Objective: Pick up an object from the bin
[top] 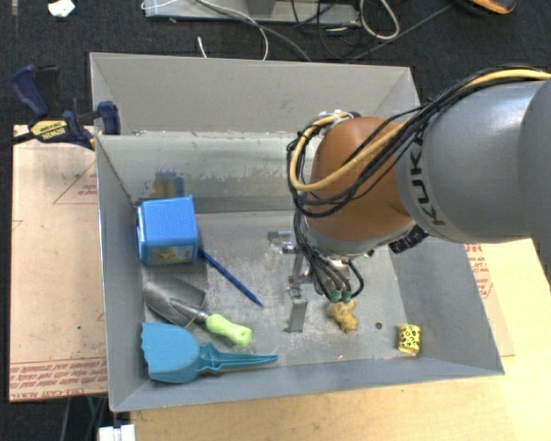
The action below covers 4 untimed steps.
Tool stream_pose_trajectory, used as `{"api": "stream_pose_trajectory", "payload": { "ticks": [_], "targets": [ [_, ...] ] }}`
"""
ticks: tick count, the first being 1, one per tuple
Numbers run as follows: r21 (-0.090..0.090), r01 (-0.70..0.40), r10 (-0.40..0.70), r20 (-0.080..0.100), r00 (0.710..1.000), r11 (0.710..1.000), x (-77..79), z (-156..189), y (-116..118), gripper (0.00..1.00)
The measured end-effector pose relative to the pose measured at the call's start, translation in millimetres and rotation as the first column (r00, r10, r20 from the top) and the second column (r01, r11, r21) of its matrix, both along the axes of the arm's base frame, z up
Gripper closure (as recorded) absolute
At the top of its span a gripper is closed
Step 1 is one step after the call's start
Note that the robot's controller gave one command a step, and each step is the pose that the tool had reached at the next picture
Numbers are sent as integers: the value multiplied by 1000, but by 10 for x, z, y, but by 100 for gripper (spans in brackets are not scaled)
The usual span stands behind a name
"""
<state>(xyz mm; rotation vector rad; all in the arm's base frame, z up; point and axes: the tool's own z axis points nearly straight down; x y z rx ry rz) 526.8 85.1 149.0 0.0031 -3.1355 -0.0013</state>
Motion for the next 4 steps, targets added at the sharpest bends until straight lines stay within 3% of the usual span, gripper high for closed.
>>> {"api": "stream_pose_trajectory", "payload": {
  "ticks": [1,2,3,4],
  "targets": [
    [1,2,-2,6,1000,1000,18,29,-4,0],
    [3,134,-134,9,991,991,-87,-676,600,0],
    [1,155,-155,11,988,988,-168,-301,747,0],
    [8,126,-126,19,992,992,450,-496,998,0]
  ]
}}
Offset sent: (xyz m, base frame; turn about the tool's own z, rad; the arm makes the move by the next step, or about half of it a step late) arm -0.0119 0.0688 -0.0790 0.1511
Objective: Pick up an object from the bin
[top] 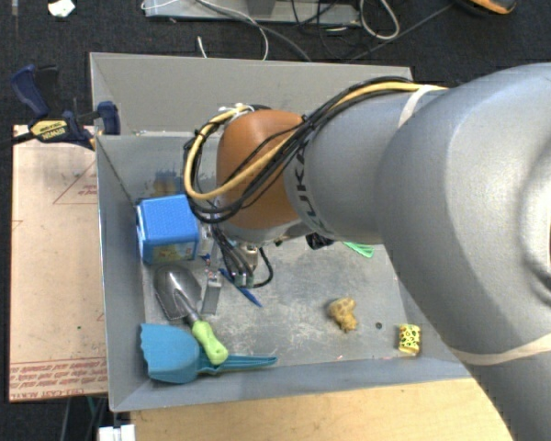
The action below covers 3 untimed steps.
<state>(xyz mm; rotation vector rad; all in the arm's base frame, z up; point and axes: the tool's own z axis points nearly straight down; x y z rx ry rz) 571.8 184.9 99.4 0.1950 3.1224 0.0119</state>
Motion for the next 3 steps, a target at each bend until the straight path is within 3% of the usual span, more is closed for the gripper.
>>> {"api": "stream_pose_trajectory", "payload": {
  "ticks": [1,2,3],
  "targets": [
    [-1,-147,147,34,989,989,-505,-205,568,0],
    [0,15,-15,6,1000,1000,-107,-288,-310,100],
    [0,15,-15,6,1000,1000,-108,-287,-309,100]
  ]
}}
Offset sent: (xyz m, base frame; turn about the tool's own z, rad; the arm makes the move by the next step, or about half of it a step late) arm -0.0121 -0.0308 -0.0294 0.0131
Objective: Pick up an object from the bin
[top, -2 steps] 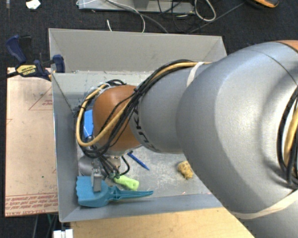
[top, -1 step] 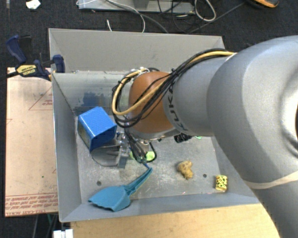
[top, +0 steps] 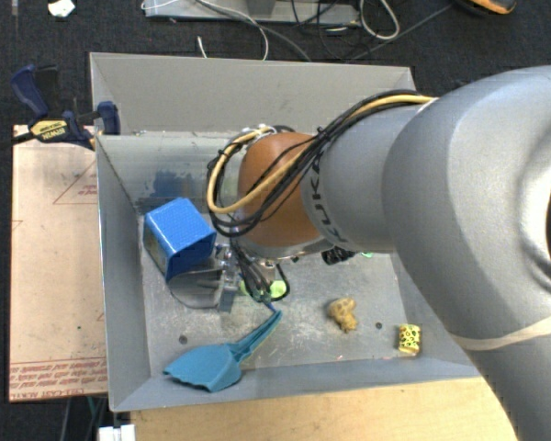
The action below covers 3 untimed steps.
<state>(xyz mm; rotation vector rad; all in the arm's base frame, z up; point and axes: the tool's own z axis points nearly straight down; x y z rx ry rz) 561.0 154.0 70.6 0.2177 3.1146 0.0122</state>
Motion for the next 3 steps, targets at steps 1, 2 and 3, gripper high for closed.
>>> {"api": "stream_pose_trajectory", "payload": {
  "ticks": [1,2,3],
  "targets": [
    [-2,0,0,-11,1000,1000,-33,328,-5,100],
    [1,-2,2,-1,1000,1000,-3,779,4,100],
    [1,-2,2,-1,1000,1000,-3,994,4,100]
  ]
}}
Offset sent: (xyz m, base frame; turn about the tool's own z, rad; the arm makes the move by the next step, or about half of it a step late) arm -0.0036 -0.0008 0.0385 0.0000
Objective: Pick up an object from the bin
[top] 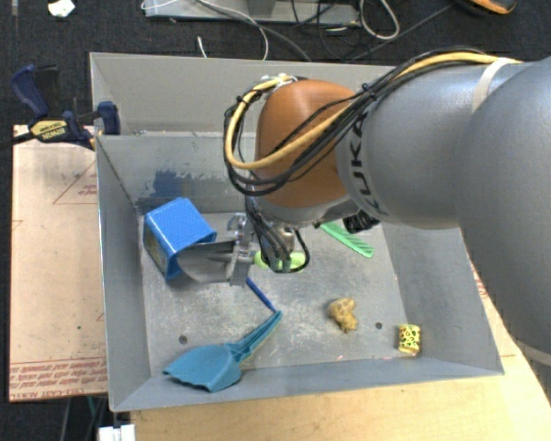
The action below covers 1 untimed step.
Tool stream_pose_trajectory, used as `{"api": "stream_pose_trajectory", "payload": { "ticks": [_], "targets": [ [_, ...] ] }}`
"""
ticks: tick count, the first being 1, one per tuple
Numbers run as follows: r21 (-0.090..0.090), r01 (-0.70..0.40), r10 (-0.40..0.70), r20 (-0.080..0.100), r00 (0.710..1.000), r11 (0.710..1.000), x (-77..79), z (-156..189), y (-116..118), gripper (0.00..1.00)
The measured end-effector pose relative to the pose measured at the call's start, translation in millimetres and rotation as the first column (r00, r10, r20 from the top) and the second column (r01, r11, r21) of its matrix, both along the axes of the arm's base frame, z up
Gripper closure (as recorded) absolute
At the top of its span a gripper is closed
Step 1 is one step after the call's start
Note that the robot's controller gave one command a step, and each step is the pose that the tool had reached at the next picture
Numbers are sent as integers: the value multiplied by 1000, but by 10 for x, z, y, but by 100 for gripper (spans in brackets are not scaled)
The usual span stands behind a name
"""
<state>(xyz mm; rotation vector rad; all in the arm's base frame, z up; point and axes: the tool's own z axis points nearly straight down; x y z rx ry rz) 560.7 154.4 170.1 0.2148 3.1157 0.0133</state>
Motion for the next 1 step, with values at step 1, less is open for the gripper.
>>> {"api": "stream_pose_trajectory", "payload": {
  "ticks": [1],
  "targets": [
    [2,-1,1,4,1000,1000,11,147,5,100]
  ]
}}
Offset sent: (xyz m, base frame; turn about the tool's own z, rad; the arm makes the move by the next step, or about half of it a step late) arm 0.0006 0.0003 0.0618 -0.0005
